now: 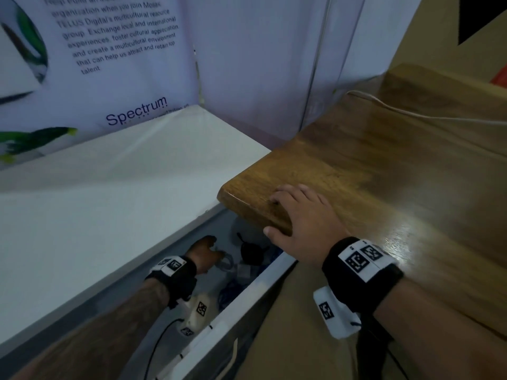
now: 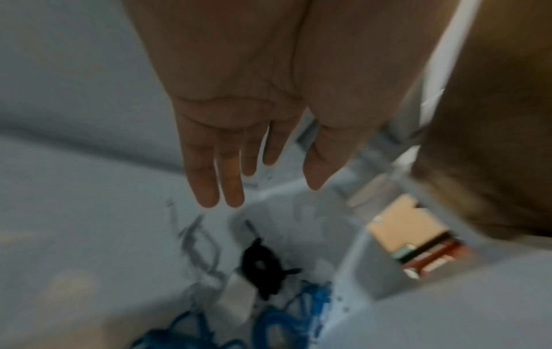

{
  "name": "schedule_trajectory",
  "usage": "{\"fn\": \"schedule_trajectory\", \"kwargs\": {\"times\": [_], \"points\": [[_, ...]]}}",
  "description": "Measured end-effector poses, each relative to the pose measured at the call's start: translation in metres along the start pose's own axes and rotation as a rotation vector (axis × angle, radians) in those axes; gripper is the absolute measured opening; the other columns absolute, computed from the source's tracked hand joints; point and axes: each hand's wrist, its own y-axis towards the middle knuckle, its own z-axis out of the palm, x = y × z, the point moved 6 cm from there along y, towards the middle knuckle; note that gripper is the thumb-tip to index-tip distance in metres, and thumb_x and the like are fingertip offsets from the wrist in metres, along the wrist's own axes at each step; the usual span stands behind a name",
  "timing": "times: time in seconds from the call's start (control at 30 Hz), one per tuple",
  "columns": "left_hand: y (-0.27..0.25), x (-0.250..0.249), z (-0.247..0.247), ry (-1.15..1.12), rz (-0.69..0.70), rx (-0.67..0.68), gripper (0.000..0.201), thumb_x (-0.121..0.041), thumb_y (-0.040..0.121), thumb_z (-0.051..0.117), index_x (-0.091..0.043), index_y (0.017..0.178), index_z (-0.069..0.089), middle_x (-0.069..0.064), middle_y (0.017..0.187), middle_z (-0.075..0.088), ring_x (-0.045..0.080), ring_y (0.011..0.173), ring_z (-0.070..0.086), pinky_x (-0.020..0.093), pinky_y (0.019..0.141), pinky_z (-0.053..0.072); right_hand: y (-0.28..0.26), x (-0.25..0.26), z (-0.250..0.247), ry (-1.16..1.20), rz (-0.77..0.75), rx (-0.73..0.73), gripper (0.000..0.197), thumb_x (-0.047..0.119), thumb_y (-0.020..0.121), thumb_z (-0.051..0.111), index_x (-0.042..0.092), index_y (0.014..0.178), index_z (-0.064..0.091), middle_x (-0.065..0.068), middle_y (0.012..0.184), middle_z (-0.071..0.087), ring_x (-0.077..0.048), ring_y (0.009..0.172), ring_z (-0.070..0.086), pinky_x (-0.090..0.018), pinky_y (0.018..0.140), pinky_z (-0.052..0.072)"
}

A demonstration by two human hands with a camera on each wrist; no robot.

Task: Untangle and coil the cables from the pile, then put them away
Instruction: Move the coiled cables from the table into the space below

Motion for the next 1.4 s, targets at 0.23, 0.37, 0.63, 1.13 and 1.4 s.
{"fn": "schedule_trajectory", "kwargs": {"times": [0.23, 0.37, 0.63, 1.13, 1.4], "points": [[-0.140, -0.097, -0.039, 0.343, 0.474, -0.057, 0.030, -0.042, 0.085, 0.069, -0.029, 0.111, 0.061, -0.011, 0.109, 0.064, 0.003, 0.088, 0.065, 0.033, 0.084, 0.057, -0.024, 0.035, 0.009, -0.132, -0.258, 0.136, 0.083, 0.064, 0.082, 0.060, 0.032, 0.152, 0.028, 0.004, 0.165, 0.012, -0.022, 0.152, 0.005, -0.044, 0.124, 0.003], [-0.200, -0.099, -0.035, 0.489, 0.523, -0.097, 0.066, -0.064, 0.071, 0.071, -0.038, 0.127, 0.047, -0.020, 0.121, 0.051, 0.001, 0.105, 0.056, 0.030, 0.092, 0.051, -0.033, 0.064, 0.035, -0.338, -0.415, 0.230, 0.102, 0.068, 0.079, 0.061, 0.029, 0.157, 0.008, -0.002, 0.166, 0.001, -0.027, 0.153, -0.004, -0.047, 0.124, -0.002], [-0.190, -0.050, -0.041, 1.132, 0.285, -0.296, 0.121, -0.075, 0.071, 0.059, -0.012, 0.154, -0.002, 0.012, 0.163, -0.004, 0.036, 0.149, -0.003, 0.053, 0.120, 0.010, 0.017, 0.106, 0.068, -0.525, -0.403, 0.157, 0.112, 0.053, 0.086, 0.066, 0.012, 0.157, -0.010, -0.016, 0.166, -0.003, -0.038, 0.152, 0.001, -0.051, 0.124, 0.008], [-0.137, -0.040, -0.092, 1.133, 0.164, -0.493, 0.062, -0.032, 0.076, 0.065, -0.017, 0.128, 0.034, 0.002, 0.123, 0.038, 0.025, 0.106, 0.042, 0.034, 0.066, 0.046, 0.089, 0.149, 0.100, -0.460, -0.379, 0.065, 0.052, 0.030, 0.092, 0.062, 0.015, 0.135, 0.038, -0.013, 0.138, 0.043, -0.032, 0.121, 0.045, -0.043, 0.096, 0.042], [-0.134, -0.045, -0.100, 1.124, 0.181, -0.509, 0.054, -0.017, 0.082, 0.058, -0.019, 0.131, 0.034, 0.003, 0.127, 0.039, 0.026, 0.112, 0.042, 0.032, 0.066, 0.041, 0.084, 0.144, 0.092, -0.280, -0.295, 0.099, 0.034, 0.018, 0.101, 0.044, 0.012, 0.134, 0.047, -0.014, 0.130, 0.047, -0.032, 0.118, 0.049, -0.040, 0.090, 0.045]]}}
